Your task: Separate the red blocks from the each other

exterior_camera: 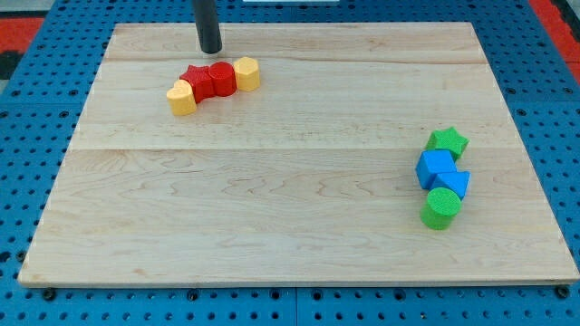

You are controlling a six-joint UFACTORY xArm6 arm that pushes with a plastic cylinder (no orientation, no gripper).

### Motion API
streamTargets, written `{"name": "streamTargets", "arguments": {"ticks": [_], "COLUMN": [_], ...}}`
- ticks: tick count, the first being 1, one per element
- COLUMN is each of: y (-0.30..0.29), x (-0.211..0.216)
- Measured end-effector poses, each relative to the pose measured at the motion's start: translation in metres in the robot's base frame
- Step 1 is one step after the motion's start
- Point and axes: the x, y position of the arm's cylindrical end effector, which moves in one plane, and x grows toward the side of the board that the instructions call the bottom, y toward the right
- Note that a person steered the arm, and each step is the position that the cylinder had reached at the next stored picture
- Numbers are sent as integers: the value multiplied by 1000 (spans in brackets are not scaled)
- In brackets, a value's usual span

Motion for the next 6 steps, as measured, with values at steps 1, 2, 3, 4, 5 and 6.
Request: {"name": "streamTargets", "arguments": {"ticks": [1,2,3,4,5,6], "y": [0,-6,10,17,12,17], "x": [1,5,18,32,34,87]}}
